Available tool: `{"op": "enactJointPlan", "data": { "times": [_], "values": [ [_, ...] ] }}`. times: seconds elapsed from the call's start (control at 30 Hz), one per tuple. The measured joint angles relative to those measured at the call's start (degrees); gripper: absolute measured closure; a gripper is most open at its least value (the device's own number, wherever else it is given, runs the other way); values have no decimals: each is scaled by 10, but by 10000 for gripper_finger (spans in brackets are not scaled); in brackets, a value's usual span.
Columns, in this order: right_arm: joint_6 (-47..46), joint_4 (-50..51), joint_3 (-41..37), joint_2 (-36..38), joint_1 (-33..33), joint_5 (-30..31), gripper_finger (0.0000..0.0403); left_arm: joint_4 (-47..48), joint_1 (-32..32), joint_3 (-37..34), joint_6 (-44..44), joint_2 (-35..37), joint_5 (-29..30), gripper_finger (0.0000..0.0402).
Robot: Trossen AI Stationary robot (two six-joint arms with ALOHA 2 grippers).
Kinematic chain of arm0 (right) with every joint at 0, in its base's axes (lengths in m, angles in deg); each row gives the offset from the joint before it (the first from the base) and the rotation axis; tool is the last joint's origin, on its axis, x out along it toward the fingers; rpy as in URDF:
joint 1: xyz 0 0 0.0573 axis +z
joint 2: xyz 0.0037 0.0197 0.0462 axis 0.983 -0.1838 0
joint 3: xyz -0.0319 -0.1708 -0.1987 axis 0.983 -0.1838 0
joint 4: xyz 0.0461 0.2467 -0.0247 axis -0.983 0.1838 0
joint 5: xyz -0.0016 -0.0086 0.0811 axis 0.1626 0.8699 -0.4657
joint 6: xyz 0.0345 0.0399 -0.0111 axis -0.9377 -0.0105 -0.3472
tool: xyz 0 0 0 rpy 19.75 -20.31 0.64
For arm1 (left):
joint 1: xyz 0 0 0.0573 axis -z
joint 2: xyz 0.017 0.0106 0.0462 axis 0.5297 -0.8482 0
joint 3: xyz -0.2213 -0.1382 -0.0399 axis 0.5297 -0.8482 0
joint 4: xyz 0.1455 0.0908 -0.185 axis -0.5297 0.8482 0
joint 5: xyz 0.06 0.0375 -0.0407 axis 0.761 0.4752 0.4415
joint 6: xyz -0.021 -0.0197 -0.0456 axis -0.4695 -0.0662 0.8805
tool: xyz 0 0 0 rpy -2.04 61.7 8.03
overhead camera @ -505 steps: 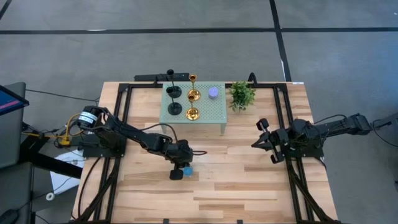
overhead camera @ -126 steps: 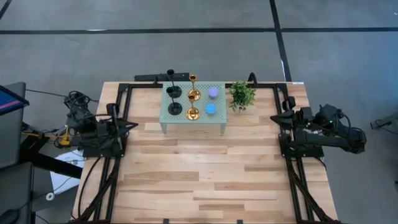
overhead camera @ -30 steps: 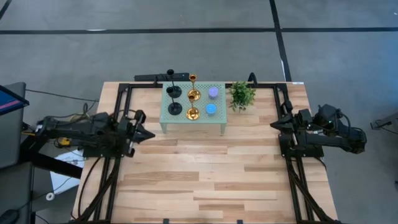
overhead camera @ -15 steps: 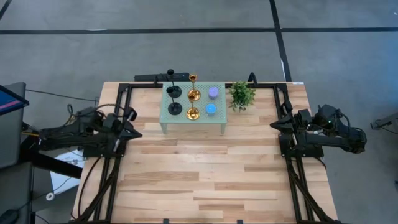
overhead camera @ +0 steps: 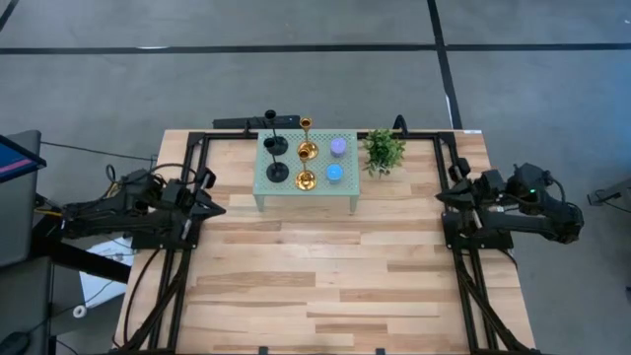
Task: Pick & Place candle stick holders
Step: Return to Home Position
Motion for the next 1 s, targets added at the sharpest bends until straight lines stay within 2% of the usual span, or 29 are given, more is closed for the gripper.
{"op": "enactJointPlan", "data": {
  "times": [0.27,0.43,0.53,0.67,0.87,1.0],
  "values": [
    [24,20,66,0,3,-1,403,-7,0,0,11,0,0,394],
    [31,47,69,0,18,-14,403,-10,0,0,10,-4,2,394],
    [31,45,52,0,22,-4,403,-14,0,0,9,-4,19,394],
    [41,50,69,0,22,48,403,-15,0,0,9,-3,78,394],
    [65,117,149,0,33,16,403,-15,0,0,23,-3,88,394],
    [56,131,140,0,43,17,403,-15,0,0,23,-3,85,394]
  ]
}}
